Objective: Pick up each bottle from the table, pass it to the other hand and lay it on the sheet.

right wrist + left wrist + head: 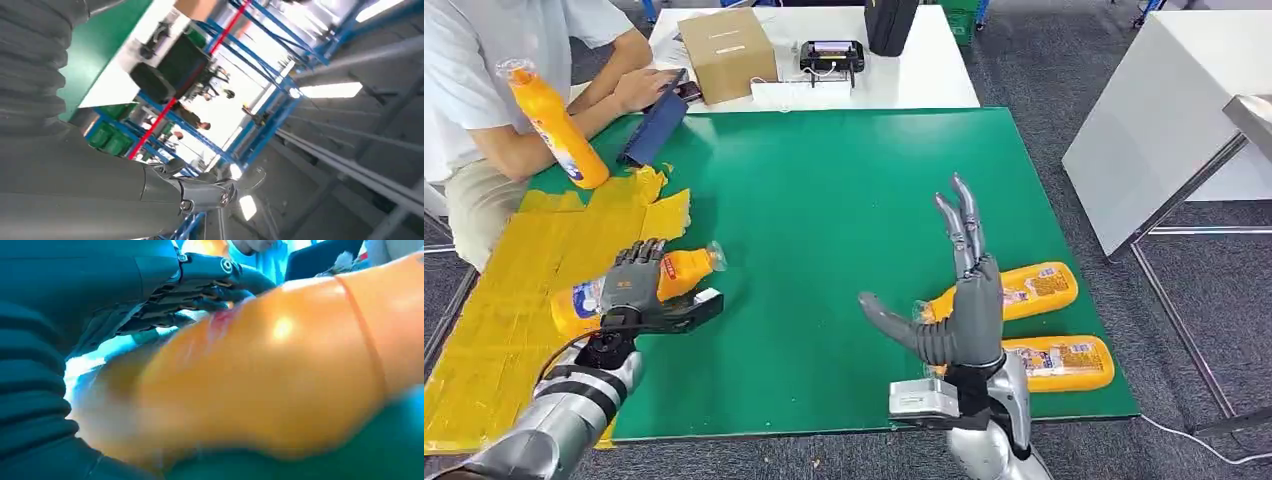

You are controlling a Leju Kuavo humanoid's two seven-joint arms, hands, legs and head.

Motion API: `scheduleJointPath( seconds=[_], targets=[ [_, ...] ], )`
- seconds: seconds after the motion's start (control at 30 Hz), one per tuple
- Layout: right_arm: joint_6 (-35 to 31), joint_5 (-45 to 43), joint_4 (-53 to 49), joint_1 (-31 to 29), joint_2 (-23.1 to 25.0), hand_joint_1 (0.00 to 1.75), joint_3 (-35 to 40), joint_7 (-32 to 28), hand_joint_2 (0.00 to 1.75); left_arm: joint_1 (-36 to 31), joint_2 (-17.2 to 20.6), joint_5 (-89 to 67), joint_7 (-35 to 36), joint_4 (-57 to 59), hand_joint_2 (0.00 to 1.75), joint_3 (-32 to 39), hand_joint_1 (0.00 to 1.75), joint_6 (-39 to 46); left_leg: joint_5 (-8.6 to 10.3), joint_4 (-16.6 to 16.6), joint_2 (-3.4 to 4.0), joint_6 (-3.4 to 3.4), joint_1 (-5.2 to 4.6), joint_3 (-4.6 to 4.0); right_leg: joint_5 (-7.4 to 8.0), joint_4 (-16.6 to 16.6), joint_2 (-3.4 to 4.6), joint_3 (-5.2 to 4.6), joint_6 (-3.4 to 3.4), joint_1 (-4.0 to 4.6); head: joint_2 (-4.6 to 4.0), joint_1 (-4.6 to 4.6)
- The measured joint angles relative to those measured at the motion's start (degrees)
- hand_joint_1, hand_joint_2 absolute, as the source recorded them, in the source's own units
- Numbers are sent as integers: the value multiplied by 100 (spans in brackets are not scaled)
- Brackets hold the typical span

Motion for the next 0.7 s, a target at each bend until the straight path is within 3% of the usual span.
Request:
scheduleJointPath(
  seconds=[0.13,0.3,0.5,0.7],
  targets=[
    [251,850,129,3,-140,0,-33,530,175,483,-150,915,-951,-656,175,367,0,317,-4,0,0,1,-2,-3,-1,-1,0,-4,0,-1,0,0],
    [546,1750,312,3,-439,0,-172,1086,175,1431,-310,2414,-2102,-2393,175,597,0,409,-6,0,0,2,-4,-7,-2,-3,0,-6,0,-3,0,0],
    [973,2436,580,-3,-822,0,-413,1509,175,2328,-452,3607,-2867,-4213,175,702,0,451,-8,0,0,0,-4,-7,-2,-4,1,-7,0,-2,0,-2],
    [1395,2459,864,0,-1305,0,-750,1556,175,2966,-590,4253,-3513,-5636,175,707,0,457,-9,0,-6,1,-5,-8,-3,-4,-1,-5,1,-3,0,-2]
  ],
)
